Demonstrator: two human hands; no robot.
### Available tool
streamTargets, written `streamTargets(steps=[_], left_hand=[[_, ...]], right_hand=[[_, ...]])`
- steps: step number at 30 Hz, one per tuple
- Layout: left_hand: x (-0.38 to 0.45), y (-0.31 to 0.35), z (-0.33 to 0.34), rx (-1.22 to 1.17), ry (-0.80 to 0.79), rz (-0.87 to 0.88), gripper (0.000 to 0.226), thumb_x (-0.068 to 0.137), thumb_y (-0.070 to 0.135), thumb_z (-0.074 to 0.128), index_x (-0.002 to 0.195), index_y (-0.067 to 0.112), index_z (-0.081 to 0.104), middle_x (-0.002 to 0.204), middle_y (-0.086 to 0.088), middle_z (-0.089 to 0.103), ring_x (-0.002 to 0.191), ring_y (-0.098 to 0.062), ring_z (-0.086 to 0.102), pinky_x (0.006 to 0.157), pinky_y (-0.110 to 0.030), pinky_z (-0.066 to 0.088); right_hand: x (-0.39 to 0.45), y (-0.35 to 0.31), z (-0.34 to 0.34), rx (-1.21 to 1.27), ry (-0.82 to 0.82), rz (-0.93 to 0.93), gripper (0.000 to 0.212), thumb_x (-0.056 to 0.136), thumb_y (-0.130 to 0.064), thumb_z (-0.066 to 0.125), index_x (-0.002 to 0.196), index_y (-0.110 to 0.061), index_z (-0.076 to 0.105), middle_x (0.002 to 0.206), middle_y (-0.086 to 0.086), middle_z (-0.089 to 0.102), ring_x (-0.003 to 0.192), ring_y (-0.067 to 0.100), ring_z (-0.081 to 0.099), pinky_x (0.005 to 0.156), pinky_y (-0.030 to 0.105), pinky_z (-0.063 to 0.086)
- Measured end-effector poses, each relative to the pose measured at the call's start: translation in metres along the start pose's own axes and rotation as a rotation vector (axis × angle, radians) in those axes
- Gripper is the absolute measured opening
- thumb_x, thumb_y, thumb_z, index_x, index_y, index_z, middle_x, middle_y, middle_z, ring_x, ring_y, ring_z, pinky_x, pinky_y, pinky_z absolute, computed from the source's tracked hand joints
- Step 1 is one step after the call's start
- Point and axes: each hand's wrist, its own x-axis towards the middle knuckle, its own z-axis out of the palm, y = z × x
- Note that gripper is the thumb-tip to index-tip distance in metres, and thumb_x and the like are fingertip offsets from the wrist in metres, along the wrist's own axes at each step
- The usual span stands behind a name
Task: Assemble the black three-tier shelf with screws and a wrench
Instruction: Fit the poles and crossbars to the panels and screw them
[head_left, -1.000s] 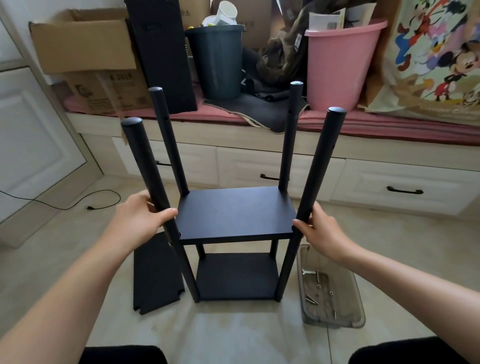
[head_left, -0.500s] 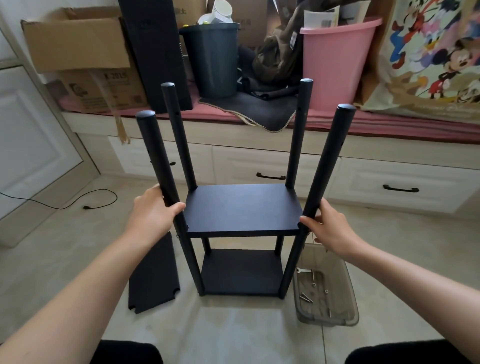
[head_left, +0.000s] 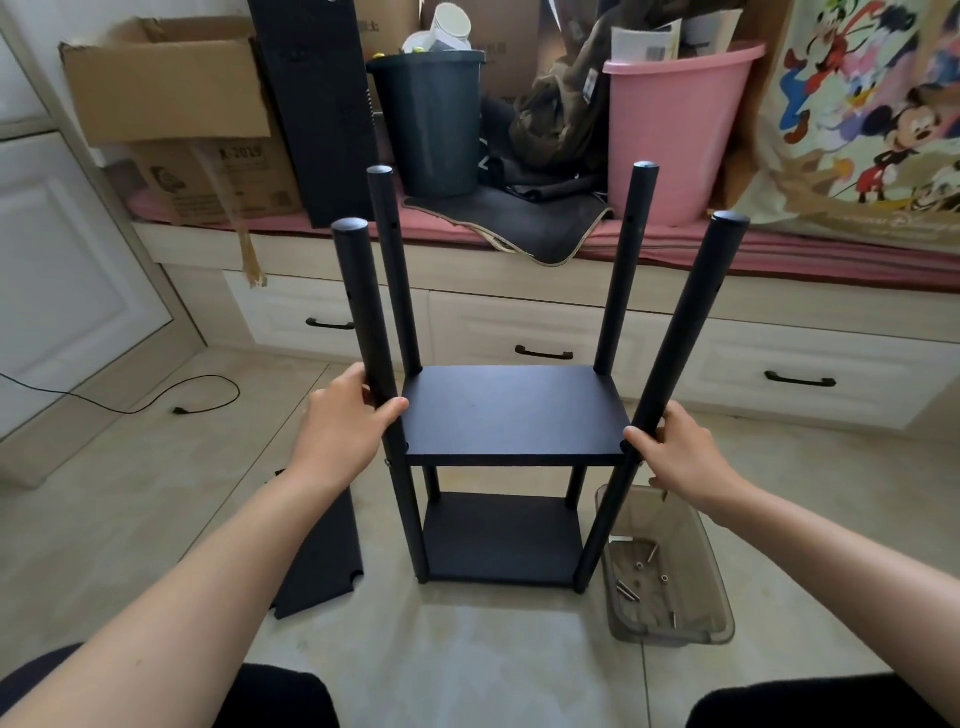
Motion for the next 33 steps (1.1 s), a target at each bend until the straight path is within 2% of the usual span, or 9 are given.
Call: streamTargets(steps=[5, 8, 10, 14, 16, 19, 27, 30, 33], left_hand=[[-0.005, -0.007, -0.013, -0.072, -0.112, -0.055, 0.021, 0.093, 0.013, 0.071, 0.113, 0.014, 0.067, 0.104, -0.001, 0.072, 0.097, -0.019, 0.069, 0.087, -0.042, 0.058], [-0.012, -0.021, -0.021, -0.07, -0.15, -0.141, 0.005, 0.094, 0.015, 0.069, 0.099, 0.015, 0.069, 0.092, -0.001, 0.074, 0.08, -0.013, 0.073, 0.081, -0.037, 0.06], [-0.018, -0.037, -0.024, -0.047, -0.181, -0.187, 0.004, 0.095, 0.016, 0.068, 0.091, 0.019, 0.068, 0.086, 0.0, 0.074, 0.073, -0.011, 0.073, 0.077, -0.033, 0.06], [-0.029, -0.086, -0.023, 0.023, -0.227, -0.31, 0.009, 0.095, 0.014, 0.065, 0.088, 0.014, 0.07, 0.083, -0.002, 0.074, 0.074, -0.018, 0.073, 0.074, -0.032, 0.059], [-0.036, -0.115, -0.017, 0.078, -0.257, -0.368, 0.014, 0.095, 0.013, 0.064, 0.083, 0.015, 0.07, 0.083, -0.004, 0.074, 0.082, -0.022, 0.071, 0.081, -0.039, 0.06], [-0.048, -0.161, -0.004, 0.122, -0.288, -0.483, 0.018, 0.096, 0.013, 0.062, 0.079, 0.017, 0.066, 0.089, -0.008, 0.072, 0.087, -0.026, 0.069, 0.086, -0.044, 0.059], [-0.05, -0.254, 0.027, 0.225, -0.332, -0.687, 0.014, 0.096, 0.022, 0.058, 0.102, 0.017, 0.07, 0.108, -0.008, 0.069, 0.102, -0.029, 0.063, 0.091, -0.037, 0.053], [-0.045, -0.282, 0.043, 0.214, -0.348, -0.748, 0.023, 0.096, 0.021, 0.057, 0.114, 0.013, 0.069, 0.119, -0.012, 0.067, 0.111, -0.032, 0.061, 0.094, -0.037, 0.051], [-0.042, -0.306, 0.06, 0.163, -0.363, -0.819, 0.032, 0.096, 0.018, 0.056, 0.126, 0.009, 0.061, 0.129, -0.013, 0.063, 0.118, -0.033, 0.059, 0.097, -0.037, 0.05]], right_hand=[[-0.012, -0.011, 0.006, 0.188, -0.108, 0.315, 0.019, 0.098, -0.031, 0.056, 0.093, -0.013, 0.058, 0.102, 0.009, 0.063, 0.098, 0.031, 0.066, 0.083, 0.046, 0.059], [-0.021, -0.011, 0.015, 0.148, -0.195, 0.41, 0.022, 0.099, -0.032, 0.056, 0.109, -0.015, 0.047, 0.109, 0.006, 0.051, 0.103, 0.032, 0.061, 0.075, 0.043, 0.059], [-0.027, -0.008, 0.028, 0.027, -0.278, 0.41, 0.025, 0.098, -0.03, 0.056, 0.11, -0.012, 0.044, 0.108, 0.007, 0.052, 0.093, 0.027, 0.059, 0.064, 0.038, 0.055], [-0.038, -0.006, 0.075, -0.108, -0.446, 0.327, 0.017, 0.097, -0.02, 0.053, 0.086, -0.01, 0.045, 0.074, 0.01, 0.046, 0.055, 0.018, 0.04, 0.046, 0.023, 0.032], [-0.044, -0.011, 0.109, -0.129, -0.522, 0.297, 0.016, 0.096, -0.014, 0.049, 0.083, -0.009, 0.043, 0.065, 0.007, 0.038, 0.052, 0.018, 0.034, 0.048, 0.022, 0.025], [-0.051, -0.021, 0.166, -0.171, -0.599, 0.225, 0.014, 0.095, -0.016, 0.05, 0.085, -0.007, 0.053, 0.073, 0.012, 0.049, 0.065, 0.023, 0.046, 0.054, 0.026, 0.035], [-0.052, -0.043, 0.298, -0.127, -0.774, 0.218, 0.036, 0.098, -0.017, 0.047, 0.119, 0.01, 0.058, 0.092, 0.01, 0.053, 0.083, 0.022, 0.049, 0.085, 0.048, 0.054], [-0.039, -0.041, 0.337, -0.086, -0.789, 0.251, 0.036, 0.099, -0.016, 0.047, 0.122, 0.009, 0.058, 0.092, 0.009, 0.055, 0.079, 0.019, 0.052, 0.068, 0.034, 0.048], [-0.023, -0.034, 0.374, -0.057, -0.807, 0.324, 0.03, 0.101, -0.021, 0.048, 0.121, -0.002, 0.059, 0.094, 0.005, 0.061, 0.078, 0.015, 0.059, 0.07, 0.027, 0.051]])
